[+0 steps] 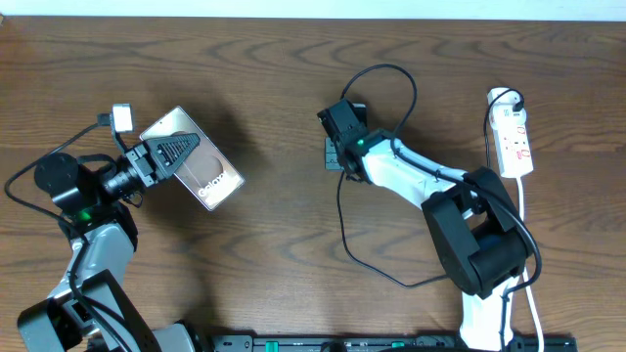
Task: Plug charger to phone and switch on socket
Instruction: 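Pull the right gripper with the plug away from the phone toward the table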
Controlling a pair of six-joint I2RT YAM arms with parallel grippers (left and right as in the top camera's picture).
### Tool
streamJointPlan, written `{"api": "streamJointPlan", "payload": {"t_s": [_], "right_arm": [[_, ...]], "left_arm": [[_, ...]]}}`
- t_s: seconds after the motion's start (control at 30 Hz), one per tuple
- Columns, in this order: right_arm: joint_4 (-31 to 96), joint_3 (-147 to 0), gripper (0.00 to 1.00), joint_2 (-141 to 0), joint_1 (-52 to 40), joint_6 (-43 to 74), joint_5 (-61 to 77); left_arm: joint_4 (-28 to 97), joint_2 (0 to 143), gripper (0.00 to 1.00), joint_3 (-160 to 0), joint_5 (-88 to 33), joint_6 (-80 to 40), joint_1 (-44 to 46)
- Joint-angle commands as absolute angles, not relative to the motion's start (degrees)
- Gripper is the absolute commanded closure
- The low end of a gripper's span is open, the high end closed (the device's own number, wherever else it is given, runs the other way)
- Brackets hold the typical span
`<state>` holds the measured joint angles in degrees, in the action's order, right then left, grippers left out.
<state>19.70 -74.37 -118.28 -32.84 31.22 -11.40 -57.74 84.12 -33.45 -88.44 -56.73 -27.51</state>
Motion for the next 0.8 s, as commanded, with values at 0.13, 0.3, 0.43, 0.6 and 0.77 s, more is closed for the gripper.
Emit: {"api": "streamJointPlan", "payload": {"t_s": [0.13, 0.3, 0.43, 0.6, 0.77], "right_arm": [[11.64, -65.93, 0.98, -120.18, -32.56, 32.16, -14.7], [9.39, -64.58, 0.98, -121.69, -32.56, 32.75, -14.68], [8.27, -64.55, 0.98, -121.84, -32.38, 32.73, -16.34], [4.99, -64.31, 0.94, -122.83, -32.29, 32.73, -18.98], [4.19, -64.36, 0.99, -123.39, -32.23, 32.73, -18.92]], "left_arm": [[-58.41, 84.01, 0.93, -34.0, -89.38, -55.96, -27.29], [-58.39, 84.01, 0.92, -34.0, -89.38, -55.99, -27.29], [-58.39, 84.01, 0.93, -34.0, -89.38, -55.99, -27.29], [-58.39, 84.01, 0.93, -34.0, -89.41, -55.99, -27.29], [-58.39, 84.01, 0.93, -34.0, -89.41, -55.99, -27.29]]}}
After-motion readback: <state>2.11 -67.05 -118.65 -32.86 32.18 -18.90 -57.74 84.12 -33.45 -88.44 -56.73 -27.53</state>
